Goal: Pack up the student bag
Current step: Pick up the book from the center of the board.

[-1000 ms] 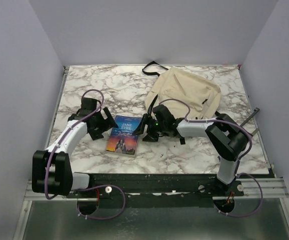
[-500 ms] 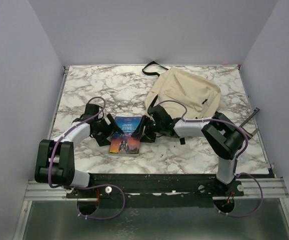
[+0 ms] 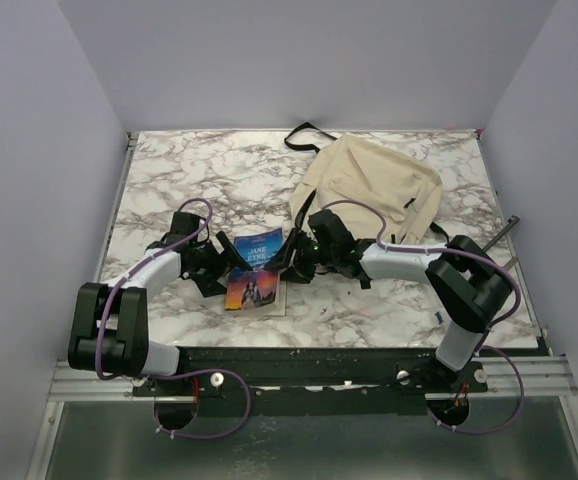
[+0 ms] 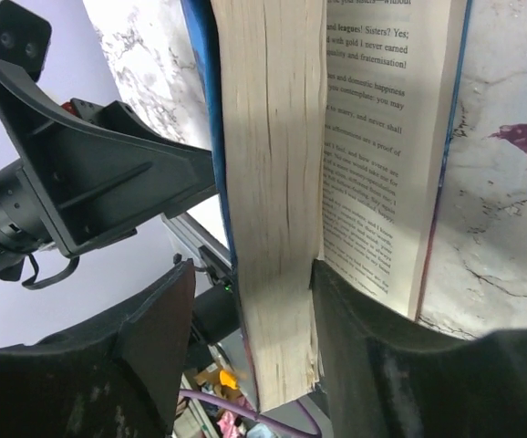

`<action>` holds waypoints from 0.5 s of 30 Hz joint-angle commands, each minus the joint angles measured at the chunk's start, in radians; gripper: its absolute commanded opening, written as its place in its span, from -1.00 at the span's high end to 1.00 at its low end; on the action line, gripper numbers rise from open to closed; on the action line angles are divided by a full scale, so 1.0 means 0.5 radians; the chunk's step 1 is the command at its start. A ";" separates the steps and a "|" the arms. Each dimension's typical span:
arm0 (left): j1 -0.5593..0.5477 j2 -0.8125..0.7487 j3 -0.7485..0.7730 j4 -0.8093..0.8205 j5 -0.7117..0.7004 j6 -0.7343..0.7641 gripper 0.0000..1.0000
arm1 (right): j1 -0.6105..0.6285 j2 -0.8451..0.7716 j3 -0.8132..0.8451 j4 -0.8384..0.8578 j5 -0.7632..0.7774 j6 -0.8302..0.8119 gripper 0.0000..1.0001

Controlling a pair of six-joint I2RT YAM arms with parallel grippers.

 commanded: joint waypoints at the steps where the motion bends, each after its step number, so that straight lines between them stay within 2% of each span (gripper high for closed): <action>1: -0.032 -0.026 -0.005 0.089 0.222 -0.061 -0.83 | 0.046 -0.042 -0.032 0.197 -0.106 0.107 0.01; 3: -0.034 -0.035 -0.012 0.089 0.231 -0.064 -0.83 | 0.049 -0.033 -0.044 0.233 -0.111 0.110 0.14; 9: -0.032 -0.064 -0.019 0.092 0.229 -0.052 -0.83 | 0.049 -0.042 -0.055 0.181 -0.043 0.027 0.18; 14: -0.034 -0.207 -0.016 0.030 0.100 0.045 -0.85 | 0.049 -0.026 -0.031 0.195 -0.076 0.019 0.94; 15: -0.033 -0.248 -0.008 0.011 0.064 0.080 -0.85 | 0.049 -0.025 -0.044 0.229 -0.080 0.051 0.99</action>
